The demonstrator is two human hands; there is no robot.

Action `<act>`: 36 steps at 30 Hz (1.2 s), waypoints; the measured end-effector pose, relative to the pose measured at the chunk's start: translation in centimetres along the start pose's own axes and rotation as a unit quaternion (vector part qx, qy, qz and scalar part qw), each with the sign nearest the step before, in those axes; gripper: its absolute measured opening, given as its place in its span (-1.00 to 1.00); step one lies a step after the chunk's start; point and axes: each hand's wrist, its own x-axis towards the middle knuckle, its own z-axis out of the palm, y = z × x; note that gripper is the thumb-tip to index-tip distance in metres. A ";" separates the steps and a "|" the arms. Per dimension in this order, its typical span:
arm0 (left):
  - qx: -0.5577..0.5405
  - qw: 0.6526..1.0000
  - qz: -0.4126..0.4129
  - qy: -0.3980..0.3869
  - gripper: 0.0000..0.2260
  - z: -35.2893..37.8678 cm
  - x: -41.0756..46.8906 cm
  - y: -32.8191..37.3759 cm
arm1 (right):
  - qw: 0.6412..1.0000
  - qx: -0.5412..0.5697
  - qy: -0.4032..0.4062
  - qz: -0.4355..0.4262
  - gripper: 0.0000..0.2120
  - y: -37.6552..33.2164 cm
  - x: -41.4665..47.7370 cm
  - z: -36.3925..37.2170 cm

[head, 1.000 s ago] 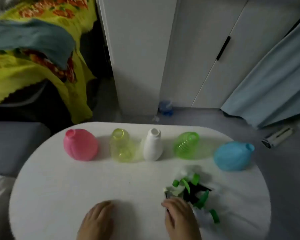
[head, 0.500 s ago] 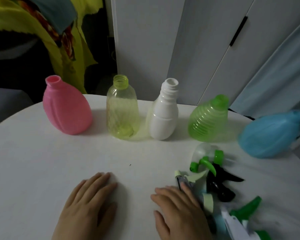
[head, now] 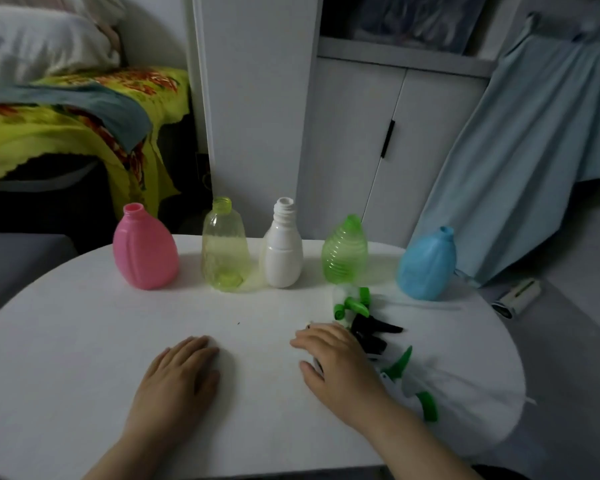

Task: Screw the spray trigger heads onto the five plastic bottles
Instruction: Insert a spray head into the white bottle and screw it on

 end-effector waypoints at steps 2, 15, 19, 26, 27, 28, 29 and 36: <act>0.004 1.000 0.004 -0.001 -0.37 -0.1 -0.1 0.2 | 0.999 0.013 0.018 0.038 -0.73 0.7 -0.8 -1.0; 0.029 1.000 0.004 -0.010 -0.61 0.5 0.0 -0.3 | 0.984 -0.005 0.025 0.174 -0.66 7.7 -1.9 -6.8; 0.065 0.997 -0.001 -0.035 -0.52 0.7 0.4 -0.5 | 0.983 -0.029 -0.024 0.181 -0.59 9.4 1.7 -7.1; 0.083 0.995 -0.013 -0.047 -0.14 0.6 2.1 -0.3 | 0.970 -0.057 -0.159 0.177 -0.59 11.3 6.6 -5.4; 0.077 0.996 -0.007 -0.040 -0.12 0.7 2.6 0.0 | 0.966 -0.060 -0.173 0.180 -0.58 11.6 7.0 -5.2; 0.066 0.997 -0.007 -0.028 -0.07 0.7 3.1 0.3 | 0.963 -0.064 -0.188 0.181 -0.57 12.0 7.4 -5.0; 0.062 0.998 -0.001 -0.030 -0.03 0.7 3.6 0.7 | 0.960 -0.069 -0.203 0.183 -0.56 12.3 7.8 -4.8; 0.044 0.996 0.019 -0.069 -0.32 0.6 4.4 1.0 | 0.946 -0.096 -0.247 0.184 -0.53 13.4 9.4 -3.5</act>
